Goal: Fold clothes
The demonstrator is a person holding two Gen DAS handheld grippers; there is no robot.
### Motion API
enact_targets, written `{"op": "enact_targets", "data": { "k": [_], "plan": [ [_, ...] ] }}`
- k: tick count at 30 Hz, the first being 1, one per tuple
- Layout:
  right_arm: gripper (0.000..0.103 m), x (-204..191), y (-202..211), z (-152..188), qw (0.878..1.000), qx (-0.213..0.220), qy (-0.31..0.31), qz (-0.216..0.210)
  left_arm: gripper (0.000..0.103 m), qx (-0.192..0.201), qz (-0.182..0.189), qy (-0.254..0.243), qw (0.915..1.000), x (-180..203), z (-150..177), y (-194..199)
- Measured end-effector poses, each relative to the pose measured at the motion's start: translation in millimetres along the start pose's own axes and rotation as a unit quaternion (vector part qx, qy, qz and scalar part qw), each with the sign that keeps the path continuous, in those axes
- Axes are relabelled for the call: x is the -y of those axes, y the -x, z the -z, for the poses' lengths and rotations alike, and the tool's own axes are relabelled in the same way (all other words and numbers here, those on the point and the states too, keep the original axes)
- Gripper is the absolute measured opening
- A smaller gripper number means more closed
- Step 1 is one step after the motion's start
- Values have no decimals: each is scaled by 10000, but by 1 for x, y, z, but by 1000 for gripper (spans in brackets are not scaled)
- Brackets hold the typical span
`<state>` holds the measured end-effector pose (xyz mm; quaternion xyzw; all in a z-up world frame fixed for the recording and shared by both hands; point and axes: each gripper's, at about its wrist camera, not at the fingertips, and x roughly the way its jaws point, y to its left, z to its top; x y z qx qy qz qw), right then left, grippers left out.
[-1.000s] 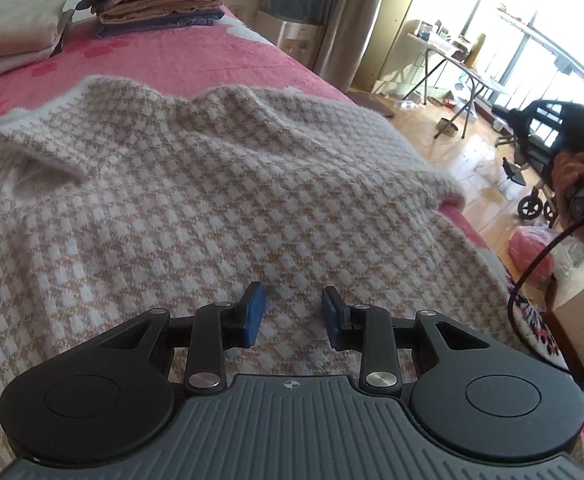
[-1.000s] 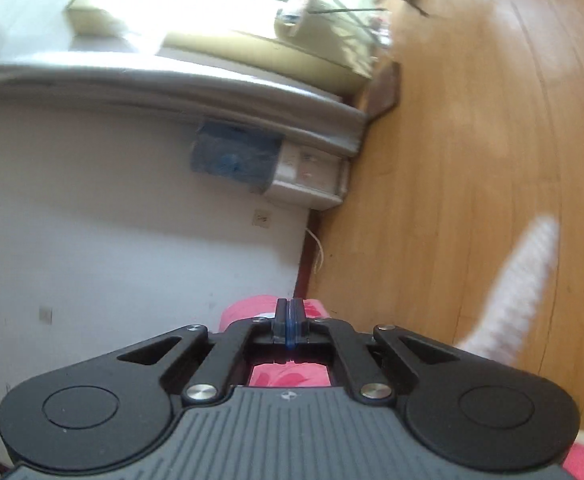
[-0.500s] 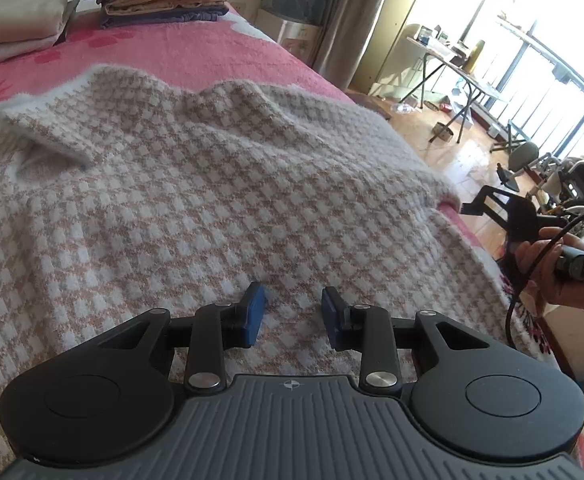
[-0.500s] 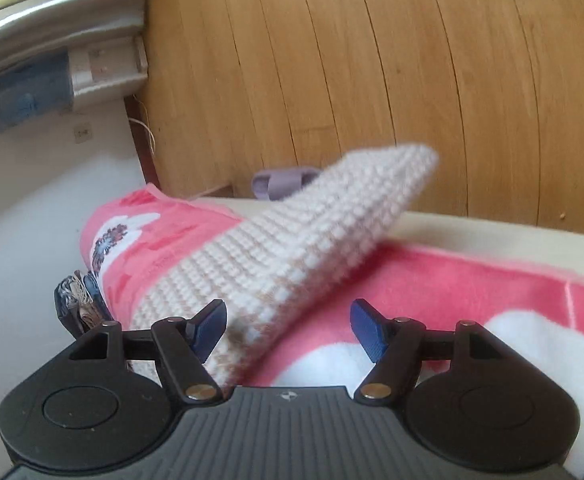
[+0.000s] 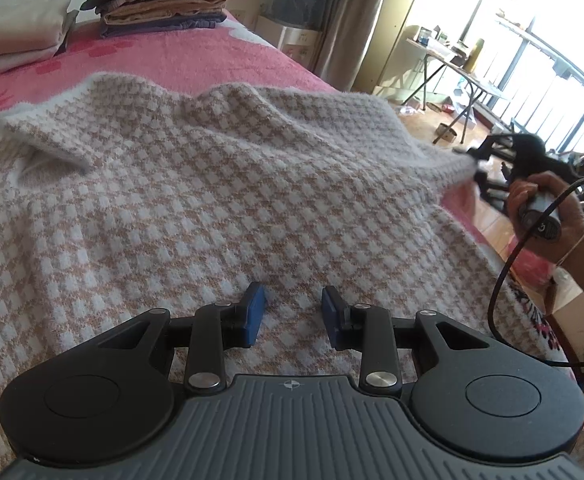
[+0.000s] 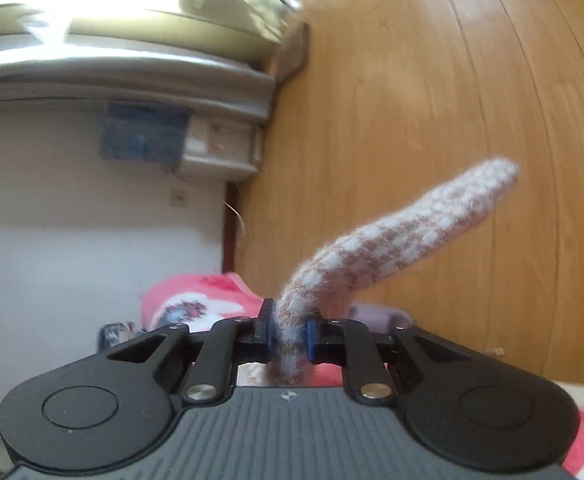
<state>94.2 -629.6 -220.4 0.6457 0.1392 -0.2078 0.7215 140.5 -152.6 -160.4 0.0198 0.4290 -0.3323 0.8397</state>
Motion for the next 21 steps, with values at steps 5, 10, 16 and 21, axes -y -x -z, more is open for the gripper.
{"op": "enact_targets", "data": {
  "k": [5,10,16,21],
  "plan": [
    [15,-131,50,39,9476,198,2997,-1087,31,224,72,329,9992,-8,2,14],
    [15,-219,86,156,7686,-331,6001,-2192,31,575,308,1117,9916,-43,12,64],
    [16,-174,112,305,5335,-1247,8061,-2237,43,324,255,1478,9882,-81,61,146],
    [28,-96,145,383,3486,-1481,9106,-1653,58,362,10,1509,9879,-91,99,187]
  ]
}}
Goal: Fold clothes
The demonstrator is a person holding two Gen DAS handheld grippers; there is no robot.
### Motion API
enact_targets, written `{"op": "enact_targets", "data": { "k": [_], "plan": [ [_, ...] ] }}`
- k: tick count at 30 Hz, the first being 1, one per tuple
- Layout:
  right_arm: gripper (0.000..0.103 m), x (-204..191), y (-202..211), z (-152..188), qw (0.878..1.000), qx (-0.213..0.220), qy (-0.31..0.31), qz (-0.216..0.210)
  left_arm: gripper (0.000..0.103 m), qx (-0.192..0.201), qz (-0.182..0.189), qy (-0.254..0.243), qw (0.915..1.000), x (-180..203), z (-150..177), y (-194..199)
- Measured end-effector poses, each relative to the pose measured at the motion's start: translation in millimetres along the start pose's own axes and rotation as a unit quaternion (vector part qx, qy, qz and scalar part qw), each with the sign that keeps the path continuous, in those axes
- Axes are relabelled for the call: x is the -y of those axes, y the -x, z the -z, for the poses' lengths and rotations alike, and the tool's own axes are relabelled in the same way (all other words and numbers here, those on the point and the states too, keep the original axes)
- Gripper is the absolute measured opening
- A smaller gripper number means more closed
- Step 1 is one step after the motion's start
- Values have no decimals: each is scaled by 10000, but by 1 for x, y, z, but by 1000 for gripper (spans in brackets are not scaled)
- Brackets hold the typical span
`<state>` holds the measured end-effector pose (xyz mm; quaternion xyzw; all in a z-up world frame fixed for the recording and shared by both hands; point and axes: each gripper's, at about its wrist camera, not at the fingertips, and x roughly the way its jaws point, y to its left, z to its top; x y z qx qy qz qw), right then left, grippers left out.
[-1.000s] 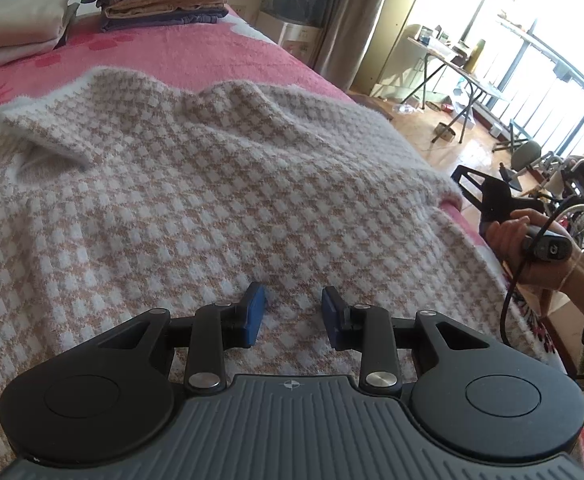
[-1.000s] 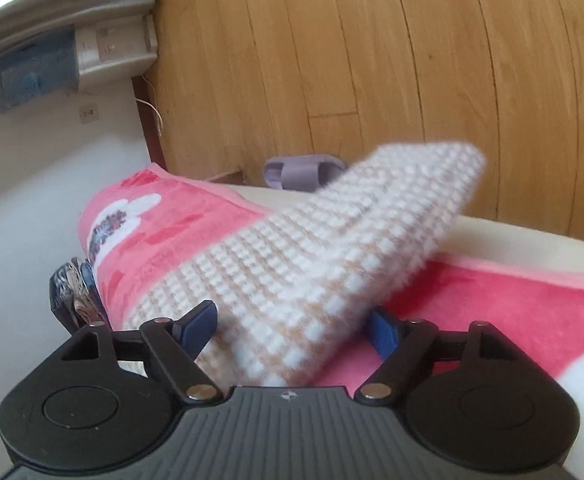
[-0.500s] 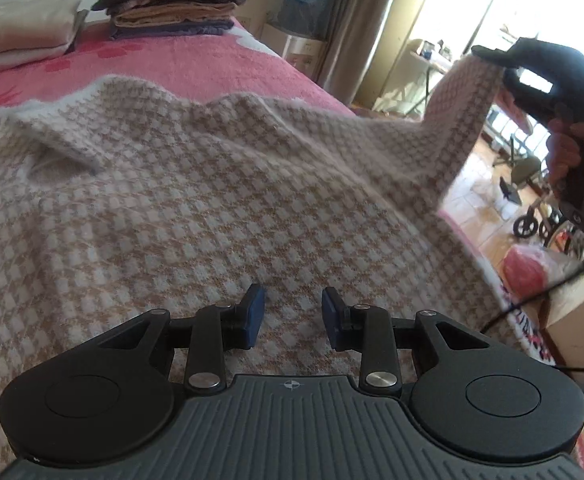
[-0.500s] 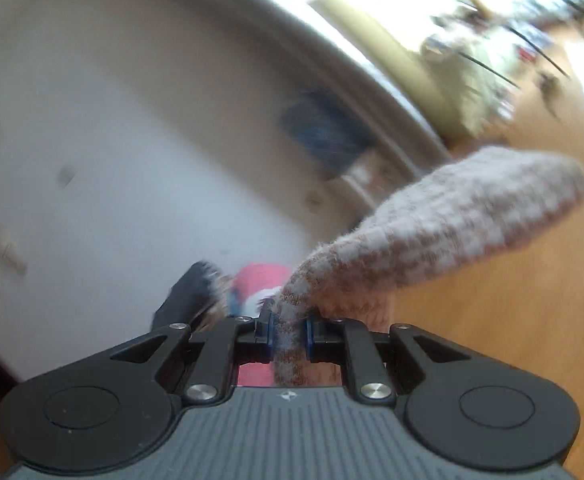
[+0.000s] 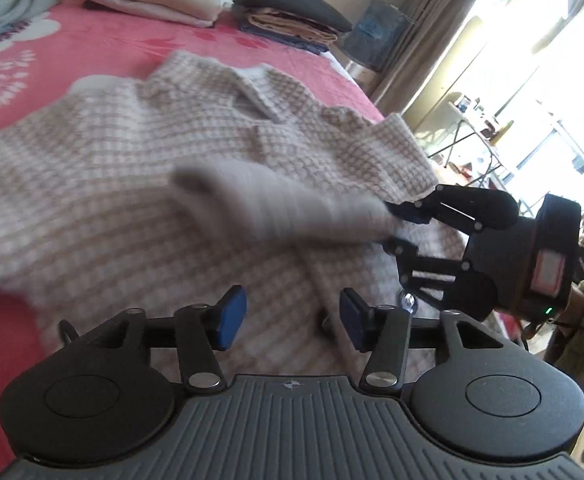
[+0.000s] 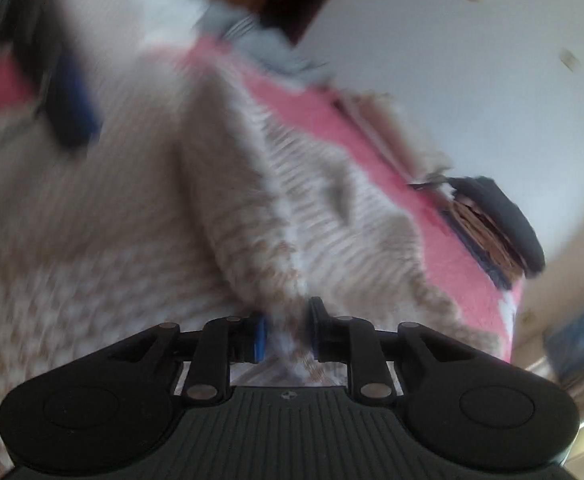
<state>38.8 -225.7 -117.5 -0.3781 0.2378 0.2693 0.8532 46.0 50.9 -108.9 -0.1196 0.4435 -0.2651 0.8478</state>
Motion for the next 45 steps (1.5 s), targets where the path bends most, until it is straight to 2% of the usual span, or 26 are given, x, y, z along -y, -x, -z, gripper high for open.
{"op": "enact_targets", "data": {
  "k": [2,3,5,7,9,10,11,12,14,17,20,21,23,25,26,31,33,36,38,41,45],
  "plan": [
    [30,-20,10,-1,9995,-70,281,122,60,46,7,70,10000,-5,4,8],
    [41,-27,16,-3,9993,-94,326,141,60,47,49,148,9999,-8,3,10],
    [52,-19,32,-15,9996,-74,-228,-123,61,24,162,331,9993,-16,2,12],
    [54,-8,49,-26,9955,-89,-800,-500,62,35,279,498,9984,-23,1,12],
    [57,-4,63,-30,9858,-149,-1471,-791,62,65,348,662,9972,-31,-1,9],
    [57,2,68,-28,9756,-206,-1964,-957,62,84,359,751,9965,-34,-1,6],
    [57,8,71,-21,9574,-243,-2636,-1156,62,107,366,838,9957,-37,-2,4],
    [58,14,75,-13,9341,-280,-3293,-1349,62,130,374,925,9949,-39,-3,1],
    [58,25,81,3,8747,-333,-4533,-1681,62,168,408,1087,9931,-44,-6,-5],
    [58,28,79,41,7825,-229,-5966,-1765,61,46,396,1090,9932,-42,-15,-22],
    [58,19,70,63,7253,-160,-6670,-1698,54,-76,-32,811,9967,-31,-21,-39],
    [59,16,67,70,7057,-132,-6878,-1693,46,-116,-196,721,9971,-28,-23,-45],
    [59,9,60,75,6769,-65,-7130,-1829,36,-99,-388,627,9972,-22,-25,-51],
    [59,4,54,76,6632,-47,-7227,-1946,4,-52,-456,586,9972,-18,-26,-53],
    [59,1,51,76,6583,-38,-7258,-1995,4,71,-501,586,9970,-18,-28,-49],
    [59,-2,50,75,6656,6,-7170,-2072,2,1075,-616,205,9921,-12,-51,-9],
    [59,-4,48,79,6658,-19,-7168,-2071,2,1220,-864,147,9887,-19,-60,-2],
    [58,-6,46,87,6581,-47,-7241,-2064,2,1026,-1187,371,9869,-46,-61,-14],
    [58,-7,46,92,6507,-19,-7301,-2086,2,689,-1222,609,9882,-66,-53,-27],
    [58,-7,45,91,6539,-40,-7273,-2081,3,575,-1192,751,9883,-73,-42,-32],
    [58,-5,47,86,6707,-80,-7145,-1989,15,755,-1359,664,9856,-69,-42,-21]
  ]
}}
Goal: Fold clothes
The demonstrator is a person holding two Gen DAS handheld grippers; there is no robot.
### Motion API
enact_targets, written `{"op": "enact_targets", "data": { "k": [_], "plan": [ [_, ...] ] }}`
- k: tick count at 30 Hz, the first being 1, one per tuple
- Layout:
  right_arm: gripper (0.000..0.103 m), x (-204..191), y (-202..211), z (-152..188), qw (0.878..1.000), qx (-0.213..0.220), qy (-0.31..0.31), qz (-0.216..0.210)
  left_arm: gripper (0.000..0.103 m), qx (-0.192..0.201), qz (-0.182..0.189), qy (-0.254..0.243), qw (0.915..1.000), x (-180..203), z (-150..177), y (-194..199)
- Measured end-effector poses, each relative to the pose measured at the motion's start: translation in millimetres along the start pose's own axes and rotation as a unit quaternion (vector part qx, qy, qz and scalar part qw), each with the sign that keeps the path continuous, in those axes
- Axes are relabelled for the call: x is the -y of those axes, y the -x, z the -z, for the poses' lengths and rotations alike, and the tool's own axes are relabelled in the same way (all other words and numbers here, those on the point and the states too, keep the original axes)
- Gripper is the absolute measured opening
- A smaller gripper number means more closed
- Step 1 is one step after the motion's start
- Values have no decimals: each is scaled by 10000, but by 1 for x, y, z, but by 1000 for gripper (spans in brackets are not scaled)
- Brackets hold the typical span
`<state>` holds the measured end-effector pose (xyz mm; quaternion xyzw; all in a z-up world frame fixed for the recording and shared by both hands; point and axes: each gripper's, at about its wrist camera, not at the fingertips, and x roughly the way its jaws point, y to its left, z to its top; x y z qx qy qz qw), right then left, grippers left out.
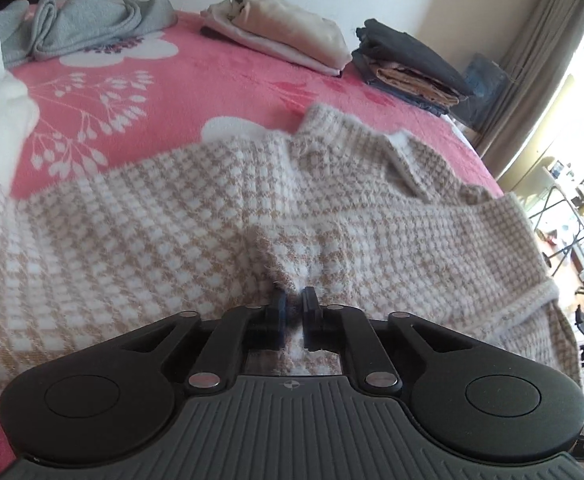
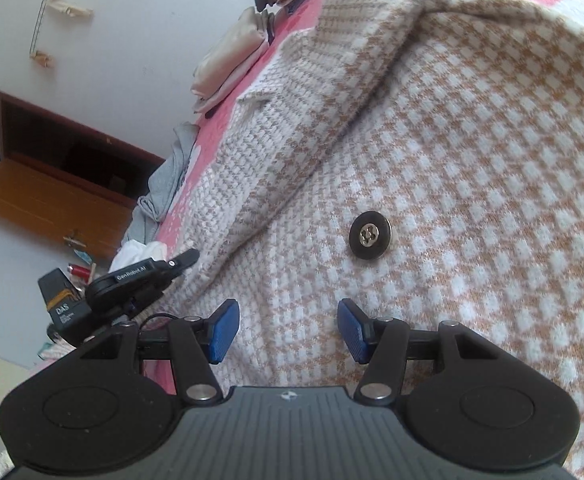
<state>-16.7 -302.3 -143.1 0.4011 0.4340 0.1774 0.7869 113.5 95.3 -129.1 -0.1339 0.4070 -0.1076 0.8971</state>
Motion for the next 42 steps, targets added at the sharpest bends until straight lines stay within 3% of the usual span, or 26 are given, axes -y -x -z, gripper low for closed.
{"op": "enact_targets", "data": {
  "k": [1,5,8,10,13,17,18,21,25,28,29,31,33,35,38,42],
  "plan": [
    [58,-1,0,0,10000,4,49,31,21,100,-106,-16,9999,1,-1,5],
    [58,-12,10,-5,9976,297,523,329,24,591,-228,-196,9978,7,-6,27],
    [58,-30,25,-20,9817,932,1397,901,31,680,10,-481,9965,22,-8,30],
    [58,-42,32,-32,9572,1361,2045,1530,31,547,74,-727,9958,34,-8,21],
    [58,-43,24,-55,9031,1625,2962,2651,31,387,125,-1001,9941,50,-3,2],
    [57,-22,-17,-83,8331,1122,3918,3741,31,265,92,-1168,9928,61,4,-18],
    [57,-14,-25,-88,8299,1018,3924,3833,31,249,63,-1227,9921,63,5,-20],
    [50,-1,-33,-97,8412,1046,3787,3714,31,213,-31,-1434,9894,67,11,-25],
    [50,-3,-28,-94,8427,1190,3957,3451,31,189,-154,-1712,9849,69,19,-30],
    [50,-5,-14,-91,8509,1144,3958,3260,32,217,-253,-1902,9812,72,25,-33],
    [49,-6,-8,-91,8557,1156,3922,3172,32,230,-291,-1975,9796,73,26,-34],
    [48,-12,8,-99,8780,1340,3632,2815,32,246,-361,-2074,9773,76,29,-35],
    [38,-21,13,-110,8898,1425,3509,2547,33,251,-423,-2103,9764,78,30,-36],
    [36,-28,0,-119,8841,1367,3695,2513,33,230,-494,-2064,9770,80,29,-36],
    [30,-16,-27,-126,8836,909,3754,2648,34,184,-539,-1961,9789,81,27,-37],
    [27,19,-28,-100,8809,715,3737,2816,38,139,-535,-1853,9811,79,24,-37]
  ]
}}
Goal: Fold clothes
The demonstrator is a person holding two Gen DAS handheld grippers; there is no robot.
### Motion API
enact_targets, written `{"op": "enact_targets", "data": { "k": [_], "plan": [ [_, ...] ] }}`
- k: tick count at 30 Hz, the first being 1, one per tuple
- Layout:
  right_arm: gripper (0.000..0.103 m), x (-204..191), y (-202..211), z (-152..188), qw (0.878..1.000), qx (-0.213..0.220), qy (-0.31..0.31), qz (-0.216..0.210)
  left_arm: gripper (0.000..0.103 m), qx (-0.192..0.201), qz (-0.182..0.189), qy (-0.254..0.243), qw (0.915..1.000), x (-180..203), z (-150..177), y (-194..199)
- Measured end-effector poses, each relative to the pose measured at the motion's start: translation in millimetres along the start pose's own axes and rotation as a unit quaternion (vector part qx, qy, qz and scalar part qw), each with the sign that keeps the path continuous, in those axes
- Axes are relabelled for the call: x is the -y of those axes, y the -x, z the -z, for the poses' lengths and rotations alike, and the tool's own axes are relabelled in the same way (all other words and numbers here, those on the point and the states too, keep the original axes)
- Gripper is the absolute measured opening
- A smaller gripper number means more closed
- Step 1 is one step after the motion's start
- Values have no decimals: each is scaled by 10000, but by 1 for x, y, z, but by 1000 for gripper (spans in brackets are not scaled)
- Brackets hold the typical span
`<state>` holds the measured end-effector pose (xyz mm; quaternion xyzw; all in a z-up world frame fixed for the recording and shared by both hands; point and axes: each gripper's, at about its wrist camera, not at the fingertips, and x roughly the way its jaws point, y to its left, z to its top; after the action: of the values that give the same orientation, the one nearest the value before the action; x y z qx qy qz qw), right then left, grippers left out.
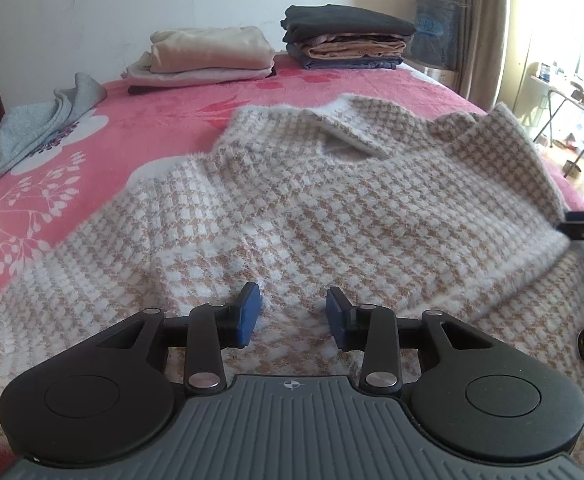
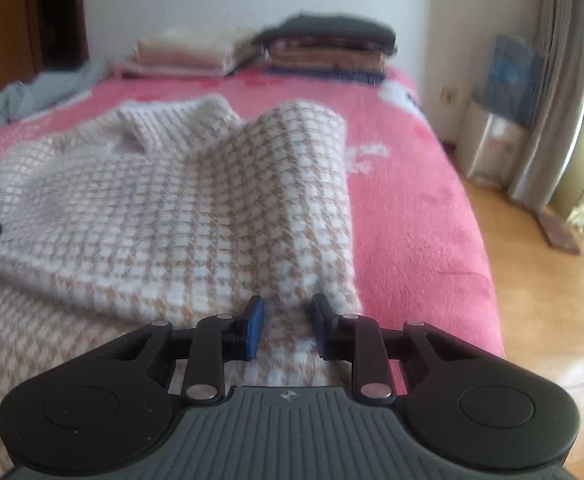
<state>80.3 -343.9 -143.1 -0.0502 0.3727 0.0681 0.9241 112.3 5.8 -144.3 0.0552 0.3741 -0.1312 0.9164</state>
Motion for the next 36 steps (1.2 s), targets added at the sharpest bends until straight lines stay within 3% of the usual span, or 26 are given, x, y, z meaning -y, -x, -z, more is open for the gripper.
{"op": "enact_targets", "data": {
  "k": [5,8,13,16,20,21,24,27,30,32,34,36],
  "plan": [
    [27,-15,16,1,9978,-370,454,301,40,-17,16,42,10000,-2,0,0],
    [27,-3,26,-3,9990,-370,-2,244,43,51,-32,-148,9999,3,5,3],
    [27,-8,46,-36,9985,458,-253,-168,45,177,-197,-481,9985,12,14,9],
    [27,-25,33,-39,9975,594,57,-378,48,214,-258,-565,9978,14,16,14],
    [28,-40,1,4,9979,125,422,-470,54,286,-317,-849,9955,13,25,21],
    [28,-38,6,6,9979,255,336,-487,54,286,-317,-886,9952,12,26,23],
    [28,-32,24,-9,9982,78,-112,-592,54,414,-387,-966,9937,12,26,32],
    [28,-36,46,-24,9952,602,-220,-746,55,699,-402,-1049,9912,18,25,41],
    [29,-53,52,-30,9883,1096,108,-1054,57,537,-313,-1156,9914,27,33,33],
    [30,-64,36,-21,9884,850,292,-1226,57,325,-367,-1094,9928,30,43,24],
    [34,-76,6,-3,9899,188,433,-1333,58,390,-479,-1125,9917,34,52,26],
    [35,-79,4,14,9905,517,368,-1221,59,462,-595,-1223,9896,39,58,29]
  ]
}}
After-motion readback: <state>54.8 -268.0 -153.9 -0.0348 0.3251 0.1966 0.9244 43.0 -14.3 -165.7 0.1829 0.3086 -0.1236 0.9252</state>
